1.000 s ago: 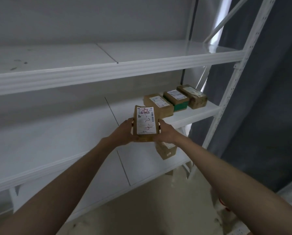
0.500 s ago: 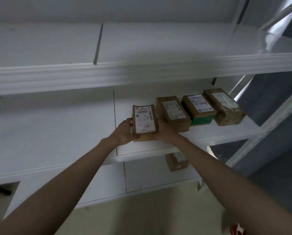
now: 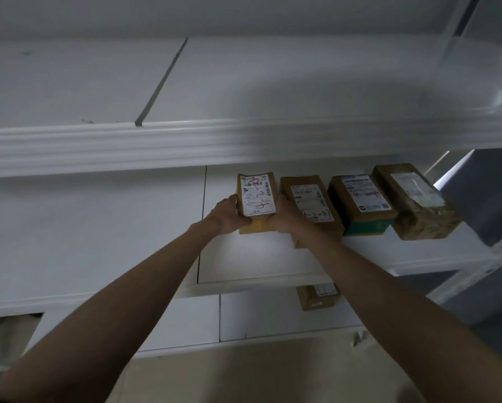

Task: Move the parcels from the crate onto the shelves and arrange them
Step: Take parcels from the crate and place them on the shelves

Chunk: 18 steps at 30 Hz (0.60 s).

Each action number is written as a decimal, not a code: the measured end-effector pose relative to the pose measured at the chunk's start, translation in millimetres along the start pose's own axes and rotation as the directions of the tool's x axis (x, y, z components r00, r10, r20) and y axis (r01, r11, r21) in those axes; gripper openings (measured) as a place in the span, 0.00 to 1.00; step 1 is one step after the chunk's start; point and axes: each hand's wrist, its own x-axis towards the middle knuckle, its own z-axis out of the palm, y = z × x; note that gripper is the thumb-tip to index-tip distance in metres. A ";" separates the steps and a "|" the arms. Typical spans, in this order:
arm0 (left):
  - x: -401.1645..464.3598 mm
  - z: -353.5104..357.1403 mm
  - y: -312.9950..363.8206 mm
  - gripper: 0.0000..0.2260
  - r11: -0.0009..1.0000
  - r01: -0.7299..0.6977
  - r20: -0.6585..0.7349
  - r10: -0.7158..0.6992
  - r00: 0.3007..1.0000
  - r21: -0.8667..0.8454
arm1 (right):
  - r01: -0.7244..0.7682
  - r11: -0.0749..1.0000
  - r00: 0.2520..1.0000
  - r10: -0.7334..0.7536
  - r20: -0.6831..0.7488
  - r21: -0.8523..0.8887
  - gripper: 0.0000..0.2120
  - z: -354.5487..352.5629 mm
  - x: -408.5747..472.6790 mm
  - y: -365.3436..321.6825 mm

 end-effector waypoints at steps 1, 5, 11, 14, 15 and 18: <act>3.4 0.2 0.7 0.31 1.000 0.003 0.001 -0.003 1.000 0.005 | -0.026 1.000 1.000 0.026 -0.001 0.005 0.30 0.6 5.4 1.2; 9.1 5.3 -1.4 0.31 0.999 0.035 0.036 -0.036 0.999 0.012 | -0.084 0.996 0.996 0.085 0.029 -0.042 0.34 1.4 12.5 5.9; -15.1 -7.5 -7.0 0.39 0.987 0.054 0.048 -0.062 0.997 0.148 | -0.063 0.991 0.998 0.063 -0.001 -0.122 0.35 -13.9 -14.7 -13.4; -47.6 -36.0 -14.4 0.39 0.957 0.025 0.047 -0.040 0.998 0.290 | 0.005 0.967 0.999 -0.016 -0.042 -0.253 0.32 -30.6 -41.0 -40.3; -61.2 -47.7 -19.1 0.38 0.941 0.015 0.027 -0.026 0.999 0.338 | 0.037 0.950 0.997 -0.058 -0.059 -0.310 0.31 -32.6 -50.9 -53.2; -107.4 -80.9 -43.9 0.35 0.913 0.020 -0.071 0.010 0.997 0.407 | 0.219 0.890 0.973 -0.230 0.021 -0.400 0.31 -17.0 -81.1 -97.9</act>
